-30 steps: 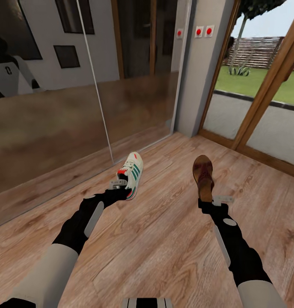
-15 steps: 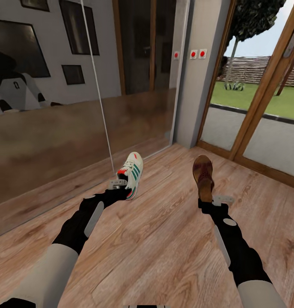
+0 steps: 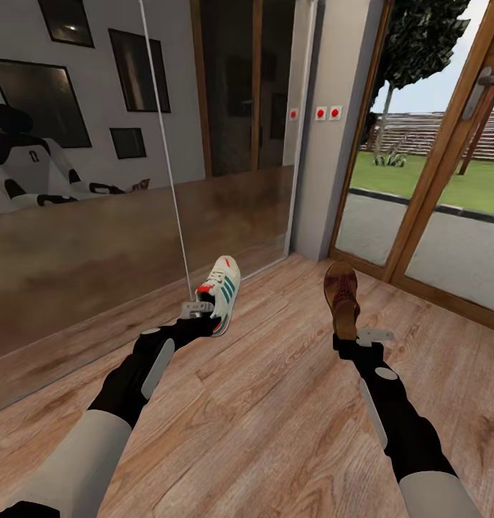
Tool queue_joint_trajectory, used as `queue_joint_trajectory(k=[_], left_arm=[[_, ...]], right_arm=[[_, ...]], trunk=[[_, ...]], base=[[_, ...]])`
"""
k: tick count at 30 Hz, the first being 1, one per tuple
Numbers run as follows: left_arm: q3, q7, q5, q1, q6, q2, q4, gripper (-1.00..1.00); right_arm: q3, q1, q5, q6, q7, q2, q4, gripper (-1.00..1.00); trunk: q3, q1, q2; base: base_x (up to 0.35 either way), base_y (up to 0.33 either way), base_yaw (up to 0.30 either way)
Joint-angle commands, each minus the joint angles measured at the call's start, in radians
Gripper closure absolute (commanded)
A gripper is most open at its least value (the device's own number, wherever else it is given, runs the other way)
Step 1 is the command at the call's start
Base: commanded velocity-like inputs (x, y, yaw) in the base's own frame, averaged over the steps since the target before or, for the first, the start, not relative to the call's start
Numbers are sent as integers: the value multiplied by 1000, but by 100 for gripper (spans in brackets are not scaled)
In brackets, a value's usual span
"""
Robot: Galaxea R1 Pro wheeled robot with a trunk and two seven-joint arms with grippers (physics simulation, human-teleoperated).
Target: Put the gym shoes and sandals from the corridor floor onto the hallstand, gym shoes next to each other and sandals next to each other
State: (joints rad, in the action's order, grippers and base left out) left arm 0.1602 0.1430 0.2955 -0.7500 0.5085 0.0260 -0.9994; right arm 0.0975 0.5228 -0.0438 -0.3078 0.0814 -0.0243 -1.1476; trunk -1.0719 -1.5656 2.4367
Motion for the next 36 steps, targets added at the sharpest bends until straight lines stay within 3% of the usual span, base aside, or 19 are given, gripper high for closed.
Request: queue_joint_trajectory(k=[1,4,12,25,36], left_arm=[[0,0,2,-1,5,0,-1,100],[0,0,2,-1,5,0,-1,100],[-1,0,3,-1,5,0,-1,100],[-1,0,4,0,5,0,-1,100],[1,0,4,-1,5,0,-1,100]], right_arm=[[-1,0,-1,-7,4,0,-1,100],[-1,0,-1,-7,4,0,-1,100],[-1,0,-1,-7,4,0,-3,100],[-1,0,-1,-7,5,0,-2,100],[-1,0,-1,-7,7,0,-1,100]], trunk=[[4,4,-7],[18,16,-28],[21,16,-28],[-11,-34,63],[-1,-34,63]], base=[[0,0,0],[0,0,0],[0,0,69],[0,0,280],[0,0,270]])
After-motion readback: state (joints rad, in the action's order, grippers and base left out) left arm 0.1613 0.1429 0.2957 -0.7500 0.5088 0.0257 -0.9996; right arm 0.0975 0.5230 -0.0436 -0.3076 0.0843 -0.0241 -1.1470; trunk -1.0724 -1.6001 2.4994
